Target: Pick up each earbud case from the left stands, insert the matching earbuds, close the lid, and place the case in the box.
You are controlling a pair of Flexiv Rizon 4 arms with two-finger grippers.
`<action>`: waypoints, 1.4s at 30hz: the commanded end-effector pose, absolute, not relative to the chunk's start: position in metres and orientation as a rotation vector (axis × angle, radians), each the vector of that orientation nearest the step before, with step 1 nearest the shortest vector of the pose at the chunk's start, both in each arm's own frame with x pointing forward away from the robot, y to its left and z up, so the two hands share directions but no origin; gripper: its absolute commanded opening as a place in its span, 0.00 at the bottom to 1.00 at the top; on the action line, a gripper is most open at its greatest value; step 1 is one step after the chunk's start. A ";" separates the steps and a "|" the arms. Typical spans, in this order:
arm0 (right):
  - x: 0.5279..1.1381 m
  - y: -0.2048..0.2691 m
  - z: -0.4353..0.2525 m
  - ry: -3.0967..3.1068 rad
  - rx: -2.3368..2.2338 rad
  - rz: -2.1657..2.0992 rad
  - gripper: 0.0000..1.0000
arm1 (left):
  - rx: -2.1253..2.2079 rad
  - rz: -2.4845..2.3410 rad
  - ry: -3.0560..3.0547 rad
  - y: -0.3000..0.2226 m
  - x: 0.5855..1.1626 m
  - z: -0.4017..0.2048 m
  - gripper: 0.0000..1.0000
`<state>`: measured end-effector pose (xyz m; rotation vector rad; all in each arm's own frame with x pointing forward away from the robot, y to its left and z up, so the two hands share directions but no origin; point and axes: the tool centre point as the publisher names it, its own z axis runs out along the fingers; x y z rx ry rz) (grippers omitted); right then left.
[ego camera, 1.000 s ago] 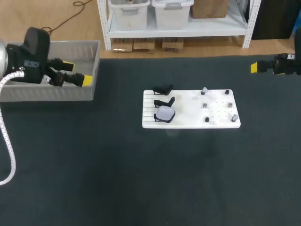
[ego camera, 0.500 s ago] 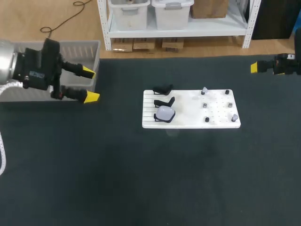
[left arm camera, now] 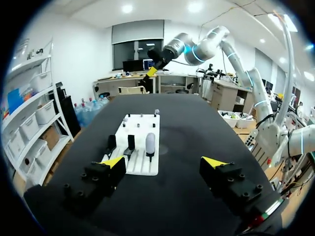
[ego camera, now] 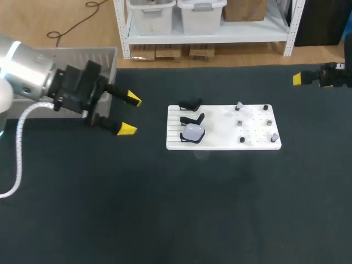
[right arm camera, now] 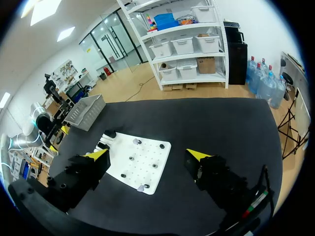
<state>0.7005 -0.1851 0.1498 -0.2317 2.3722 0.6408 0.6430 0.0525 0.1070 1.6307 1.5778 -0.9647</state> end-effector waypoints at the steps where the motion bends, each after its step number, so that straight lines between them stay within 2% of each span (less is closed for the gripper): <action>1: 0.700 -0.185 0.150 2.372 -0.233 0.641 1.00 | 1.688 -1.044 1.559 0.035 0.652 0.091 1.00; 11: 0.700 -0.185 0.150 2.372 -0.233 0.641 1.00 | 1.670 -1.062 1.566 0.010 0.647 0.061 1.00; 27: 0.700 -0.185 0.150 2.372 -0.233 0.641 1.00 | 1.638 -1.075 1.523 -0.025 0.639 0.046 1.00; 42: 0.700 -0.185 0.150 2.372 -0.233 0.641 1.00 | 1.619 -1.052 1.533 -0.048 0.658 0.026 1.00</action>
